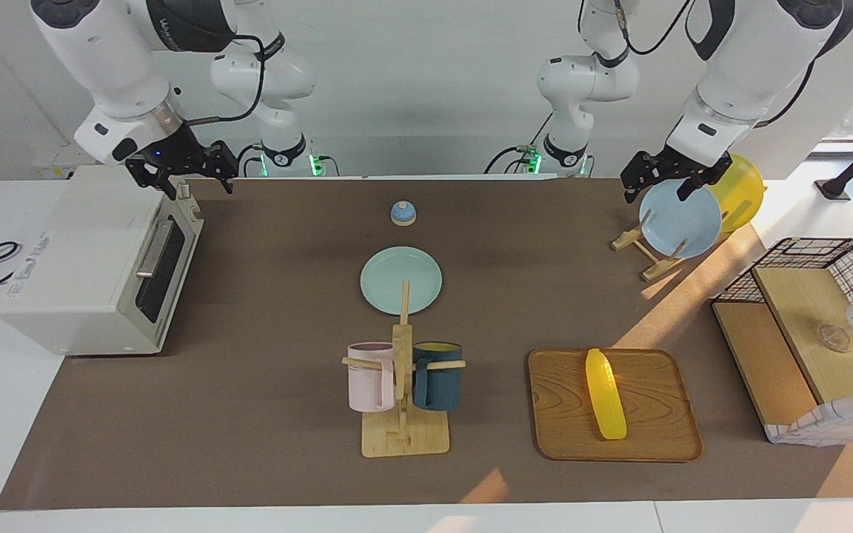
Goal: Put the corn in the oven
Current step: 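Reach the left gripper to the yellow corn on the wooden tray and grasp it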
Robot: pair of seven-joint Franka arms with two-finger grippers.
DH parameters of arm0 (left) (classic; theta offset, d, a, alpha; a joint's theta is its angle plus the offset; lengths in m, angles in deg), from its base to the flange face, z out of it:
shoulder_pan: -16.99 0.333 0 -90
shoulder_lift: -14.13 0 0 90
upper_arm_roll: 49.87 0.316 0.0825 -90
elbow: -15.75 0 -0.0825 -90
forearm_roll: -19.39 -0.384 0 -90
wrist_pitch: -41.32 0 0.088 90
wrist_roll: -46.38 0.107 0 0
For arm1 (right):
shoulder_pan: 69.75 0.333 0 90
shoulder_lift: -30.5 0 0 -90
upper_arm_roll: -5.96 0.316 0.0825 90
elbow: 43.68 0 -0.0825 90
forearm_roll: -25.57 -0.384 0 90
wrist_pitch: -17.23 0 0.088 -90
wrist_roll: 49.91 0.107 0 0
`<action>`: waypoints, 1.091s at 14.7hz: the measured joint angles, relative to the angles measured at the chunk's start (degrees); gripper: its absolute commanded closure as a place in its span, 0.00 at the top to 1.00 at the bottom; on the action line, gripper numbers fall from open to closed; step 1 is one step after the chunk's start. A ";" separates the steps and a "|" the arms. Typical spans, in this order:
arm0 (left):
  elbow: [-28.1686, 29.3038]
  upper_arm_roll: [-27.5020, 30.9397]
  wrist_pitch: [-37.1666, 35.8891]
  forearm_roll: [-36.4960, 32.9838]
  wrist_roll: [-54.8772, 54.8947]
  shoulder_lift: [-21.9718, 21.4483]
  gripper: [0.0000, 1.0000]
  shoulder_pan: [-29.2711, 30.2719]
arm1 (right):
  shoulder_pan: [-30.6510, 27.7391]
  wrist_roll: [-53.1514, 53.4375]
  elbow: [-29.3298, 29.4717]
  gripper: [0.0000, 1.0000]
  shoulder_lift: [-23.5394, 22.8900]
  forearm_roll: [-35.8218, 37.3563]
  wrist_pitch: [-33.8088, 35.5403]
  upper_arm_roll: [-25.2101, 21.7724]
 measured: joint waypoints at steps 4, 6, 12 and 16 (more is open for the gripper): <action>0.00 0.00 0.01 0.00 0.00 0.00 1.00 0.00 | 0.04 0.00 0.00 1.00 0.00 0.00 0.00 0.02; 0.00 -0.01 0.02 0.00 0.00 0.00 1.00 0.00 | 0.01 0.03 -0.03 1.00 0.00 0.00 0.00 0.01; 0.62 0.00 4.30 0.00 0.00 -0.01 1.00 0.03 | -1.26 -0.32 -5.17 0.00 0.96 1.22 -8.02 -0.22; 3.69 -0.14 12.46 0.00 0.00 1.37 1.00 0.02 | -1.45 -2.43 -18.43 0.00 4.57 9.91 -19.74 -0.22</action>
